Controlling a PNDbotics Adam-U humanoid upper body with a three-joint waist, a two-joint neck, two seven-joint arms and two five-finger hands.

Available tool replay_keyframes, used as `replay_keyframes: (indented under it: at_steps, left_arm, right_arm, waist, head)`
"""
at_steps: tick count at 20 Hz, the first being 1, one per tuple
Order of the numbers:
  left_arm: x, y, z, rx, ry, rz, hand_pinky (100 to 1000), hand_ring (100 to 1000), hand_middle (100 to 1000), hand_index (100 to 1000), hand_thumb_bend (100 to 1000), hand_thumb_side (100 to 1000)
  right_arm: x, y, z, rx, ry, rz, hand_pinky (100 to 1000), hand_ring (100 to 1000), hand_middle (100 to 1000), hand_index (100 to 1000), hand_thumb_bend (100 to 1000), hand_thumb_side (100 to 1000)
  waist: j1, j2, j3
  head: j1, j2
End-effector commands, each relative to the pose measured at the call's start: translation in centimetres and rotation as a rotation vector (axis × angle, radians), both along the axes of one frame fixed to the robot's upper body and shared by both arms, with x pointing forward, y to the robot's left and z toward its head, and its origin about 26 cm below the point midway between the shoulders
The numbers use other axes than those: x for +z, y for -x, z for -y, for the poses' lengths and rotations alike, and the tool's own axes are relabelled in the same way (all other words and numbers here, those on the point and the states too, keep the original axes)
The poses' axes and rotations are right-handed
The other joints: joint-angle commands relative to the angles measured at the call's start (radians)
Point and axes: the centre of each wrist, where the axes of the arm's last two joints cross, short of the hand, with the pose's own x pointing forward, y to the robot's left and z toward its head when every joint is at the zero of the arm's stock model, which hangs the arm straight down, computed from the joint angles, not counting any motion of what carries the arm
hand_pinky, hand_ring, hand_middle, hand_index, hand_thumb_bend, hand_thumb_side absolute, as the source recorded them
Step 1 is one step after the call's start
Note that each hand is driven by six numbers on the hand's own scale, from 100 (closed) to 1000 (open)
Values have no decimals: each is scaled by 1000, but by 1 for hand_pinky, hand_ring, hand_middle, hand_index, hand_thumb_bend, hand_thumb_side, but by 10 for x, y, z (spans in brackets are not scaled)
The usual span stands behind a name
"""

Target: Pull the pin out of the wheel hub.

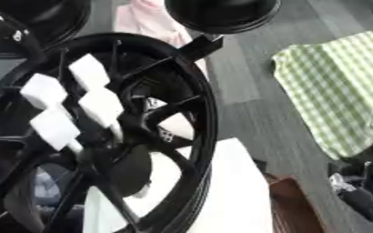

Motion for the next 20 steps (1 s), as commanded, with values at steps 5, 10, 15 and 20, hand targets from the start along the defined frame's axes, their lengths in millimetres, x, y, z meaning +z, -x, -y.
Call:
replay_keyframes:
  at_steps: [5,10,15,20]
  left_arm:
    - [13,0,5,-25,-84,74,775,756,749,831,774,338]
    - [7,-8,13,-33,-88,75,774,756,754,836,768,314]
    - [0,-17,17,-26,-105,69,771,750,737,830,750,291]
    - [-4,-23,19,-19,-96,65,754,728,686,806,688,248]
  right_arm:
    - [11,-2,5,9,26,20,526,649,535,717,313,381]
    - [11,-3,4,11,25,19,526,649,535,717,316,380]
    - [12,-3,4,14,24,20,526,649,535,717,318,379]
    - [12,-4,3,15,23,20,526,649,535,717,321,378]
  waist:
    - [-8,-22,1]
    - [-10,-23,-1]
    - [-9,-23,-3]
    - [-9,-24,-4]
  head:
    - [5,-8]
    - [7,-11]
    - [8,-12]
    - [11,-12]
